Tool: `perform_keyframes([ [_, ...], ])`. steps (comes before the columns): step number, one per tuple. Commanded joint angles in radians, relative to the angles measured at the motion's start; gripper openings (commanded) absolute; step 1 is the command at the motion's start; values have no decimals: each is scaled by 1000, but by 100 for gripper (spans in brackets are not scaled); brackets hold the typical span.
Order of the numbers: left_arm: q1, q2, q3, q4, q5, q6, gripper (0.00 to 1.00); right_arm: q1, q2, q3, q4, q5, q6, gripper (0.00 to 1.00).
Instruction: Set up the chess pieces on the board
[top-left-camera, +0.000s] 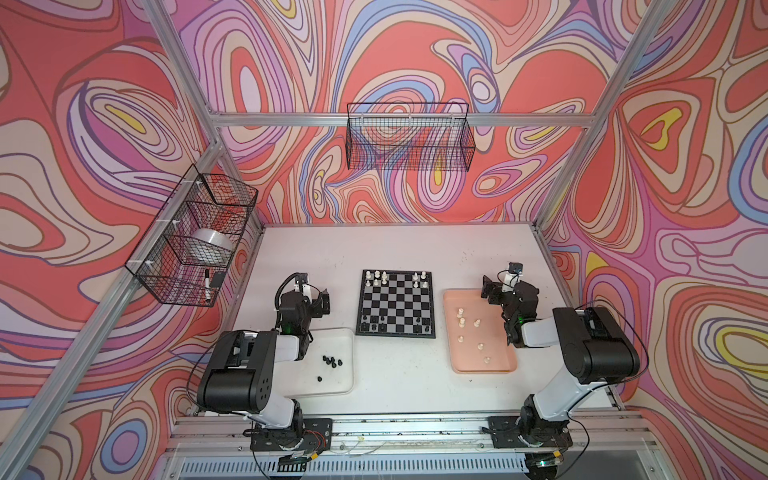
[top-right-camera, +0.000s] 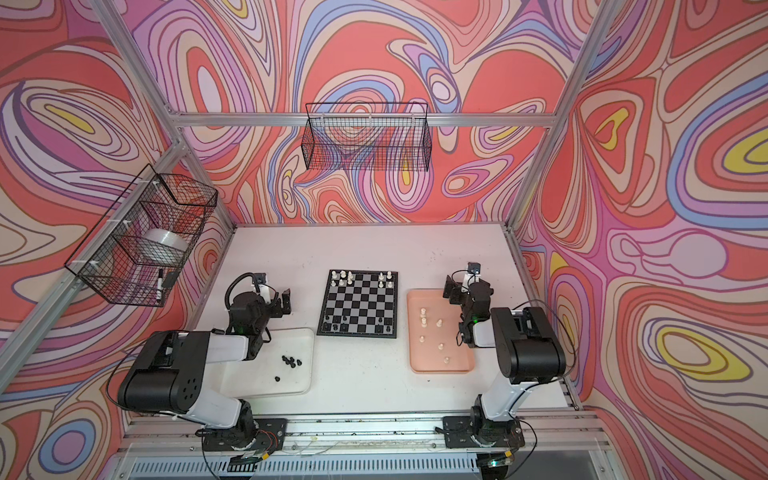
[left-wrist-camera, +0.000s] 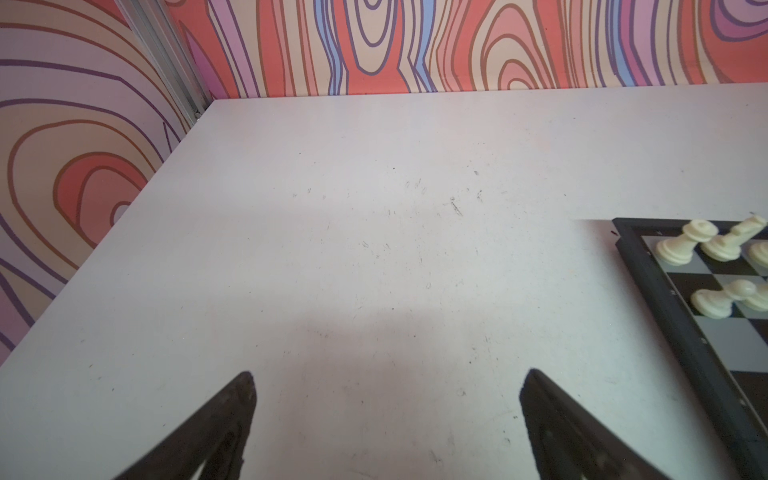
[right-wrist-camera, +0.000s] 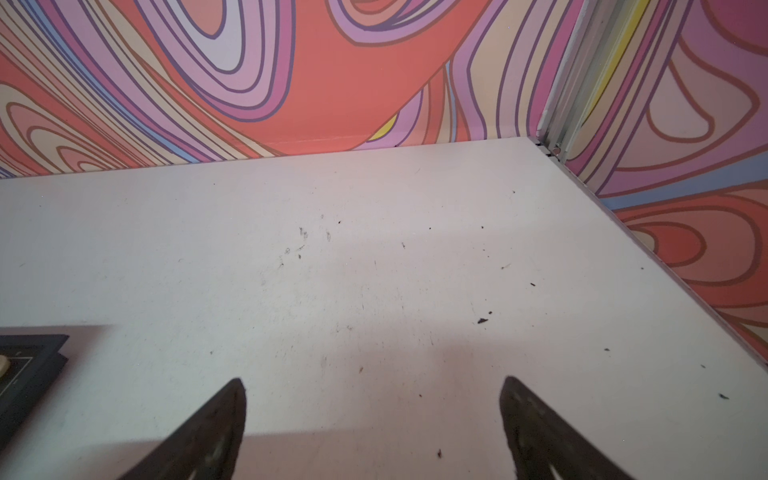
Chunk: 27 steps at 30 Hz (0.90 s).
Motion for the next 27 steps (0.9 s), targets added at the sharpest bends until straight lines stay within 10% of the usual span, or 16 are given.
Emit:
perform_keyframes([
  [1, 5, 10, 22, -2, -3, -9, 100, 2, 10, 15, -7, 3, -9, 98],
  [13, 4, -33, 28, -46, 17, 4, 100, 2, -7, 20, -26, 37, 7, 98],
  [27, 3, -279, 312, -791, 73, 125, 100, 5, -332, 196, -657, 114, 112, 98],
])
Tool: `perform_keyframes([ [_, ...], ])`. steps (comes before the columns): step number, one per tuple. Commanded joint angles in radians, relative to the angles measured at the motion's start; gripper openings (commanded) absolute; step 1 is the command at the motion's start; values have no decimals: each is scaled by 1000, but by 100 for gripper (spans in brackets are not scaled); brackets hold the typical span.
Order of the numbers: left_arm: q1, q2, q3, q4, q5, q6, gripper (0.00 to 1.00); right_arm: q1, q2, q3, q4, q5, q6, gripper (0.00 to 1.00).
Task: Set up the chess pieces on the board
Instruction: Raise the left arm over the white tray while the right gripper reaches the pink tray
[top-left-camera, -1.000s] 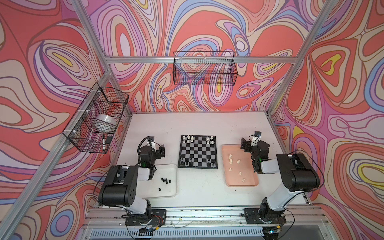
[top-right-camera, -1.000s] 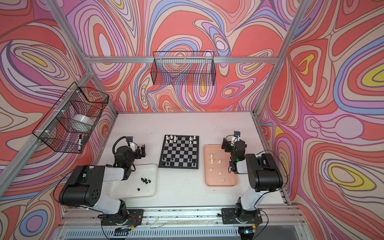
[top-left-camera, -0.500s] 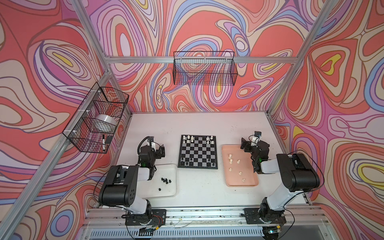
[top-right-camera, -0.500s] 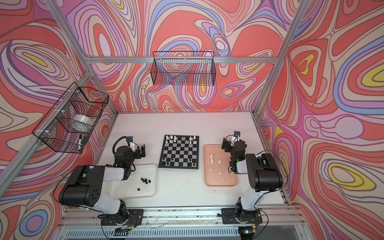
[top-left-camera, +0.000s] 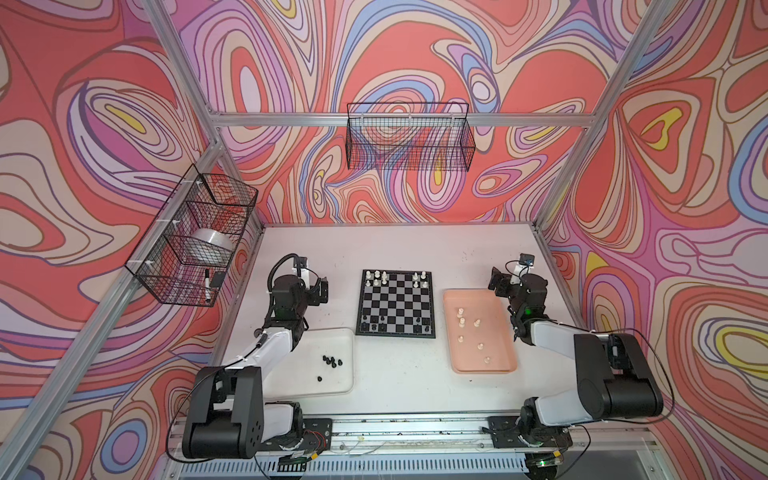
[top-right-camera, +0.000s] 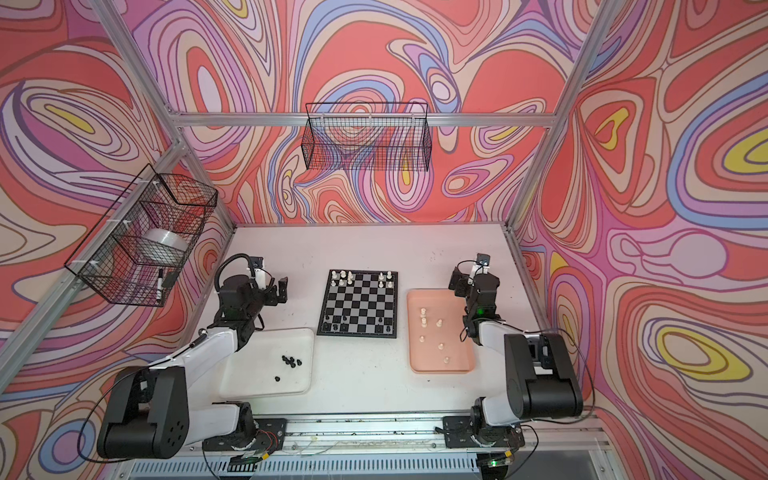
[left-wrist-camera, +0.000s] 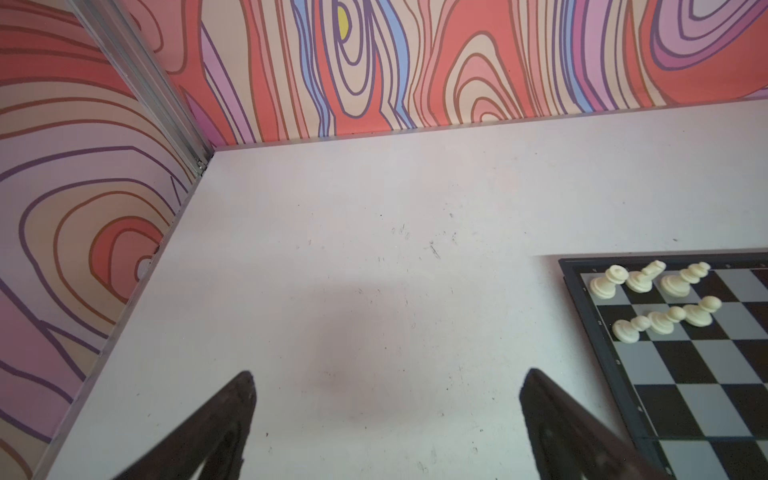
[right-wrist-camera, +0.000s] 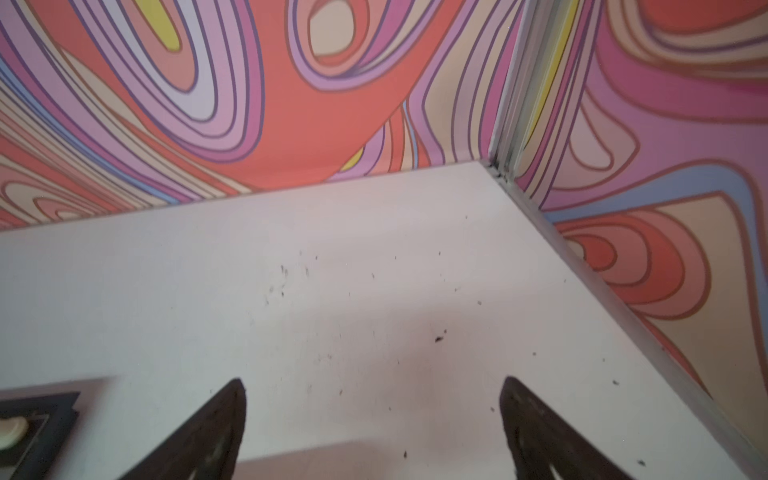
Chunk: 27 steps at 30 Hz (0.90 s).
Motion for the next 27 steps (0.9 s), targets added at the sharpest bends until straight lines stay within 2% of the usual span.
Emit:
perform_keyframes([
  [1, 2, -48, 118, -341, 35, 69, 100, 5, -84, 142, -375, 33, 97, 98],
  [4, 2, -81, 199, -504, 44, 98, 100, 20, -153, 199, -527, 60, 164, 98],
  [7, 2, -96, 301, -706, 42, 105, 100, 33, -206, 273, -710, 36, 197, 98],
  [10, 2, -103, 381, -844, 45, 79, 100, 48, -214, 360, -919, -8, 203, 91],
  [14, 2, -114, 444, -973, 152, 152, 100, 70, -212, 433, -1123, -40, 211, 85],
  [20, 1, -77, 558, -1140, 269, 185, 99, 136, -196, 497, -1304, -78, 219, 79],
  [27, -3, -36, 664, -1242, 256, 201, 98, 277, -91, 581, -1431, -81, 213, 77],
])
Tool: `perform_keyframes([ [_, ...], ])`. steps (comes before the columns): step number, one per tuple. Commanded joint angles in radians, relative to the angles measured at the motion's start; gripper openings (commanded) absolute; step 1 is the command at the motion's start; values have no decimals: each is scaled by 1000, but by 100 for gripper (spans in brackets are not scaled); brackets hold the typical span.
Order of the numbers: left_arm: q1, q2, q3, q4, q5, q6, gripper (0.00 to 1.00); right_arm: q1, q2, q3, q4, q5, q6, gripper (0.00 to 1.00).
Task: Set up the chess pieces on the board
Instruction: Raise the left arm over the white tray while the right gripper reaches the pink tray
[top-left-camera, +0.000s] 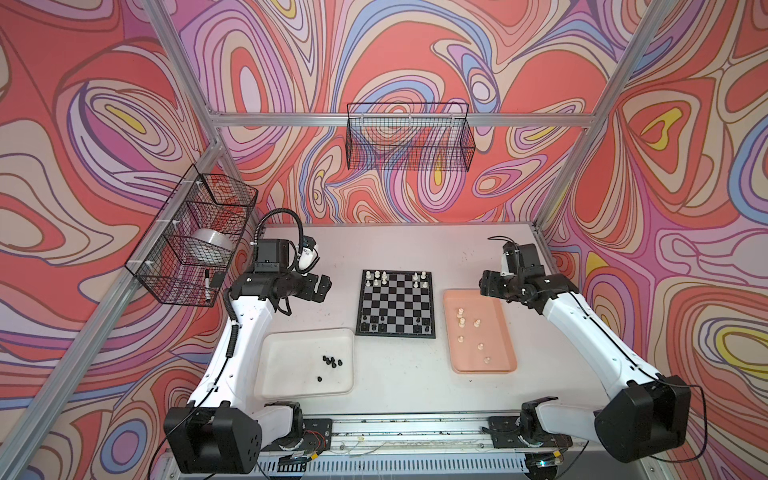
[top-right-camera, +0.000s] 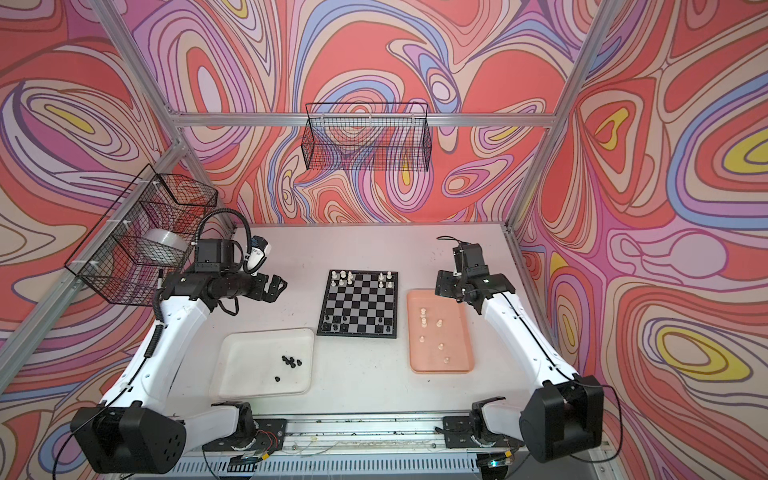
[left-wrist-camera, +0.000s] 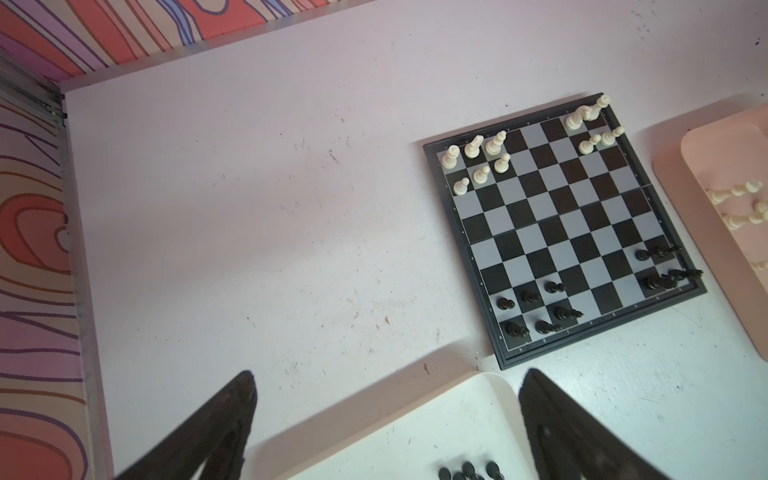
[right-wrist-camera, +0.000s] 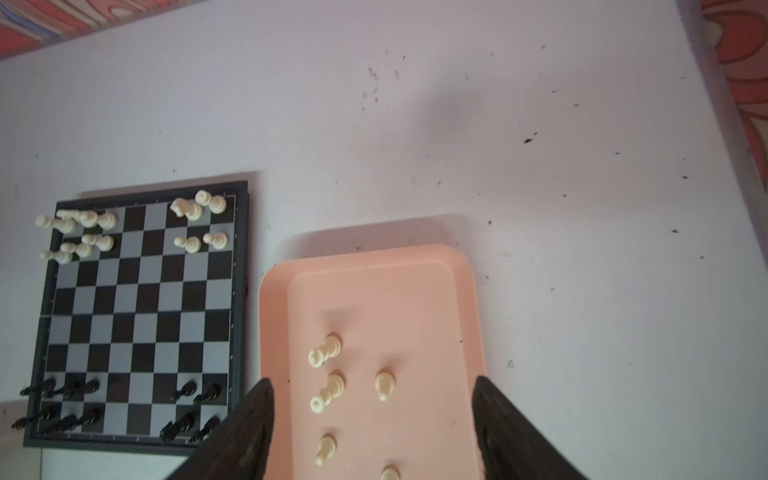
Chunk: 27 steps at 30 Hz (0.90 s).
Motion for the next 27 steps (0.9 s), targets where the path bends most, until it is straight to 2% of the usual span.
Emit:
perform_keyframes([
  [1, -3, 9, 46, -118, 27, 35, 99, 49, 48, 28, -108, -8, -2, 76],
  [9, -6, -8, 43, -135, 20, 61, 99, 60, 114, 16, -88, -56, -12, 65],
  [15, -9, -19, 36, -136, 25, 46, 98, 72, 168, 31, -93, -55, -32, 64],
  [16, -10, -22, 34, -136, 25, 43, 98, 75, 180, 32, -95, -58, -37, 60],
  [27, -19, -30, 23, -140, 20, 28, 99, 104, 272, 42, -51, -61, -49, 59],
])
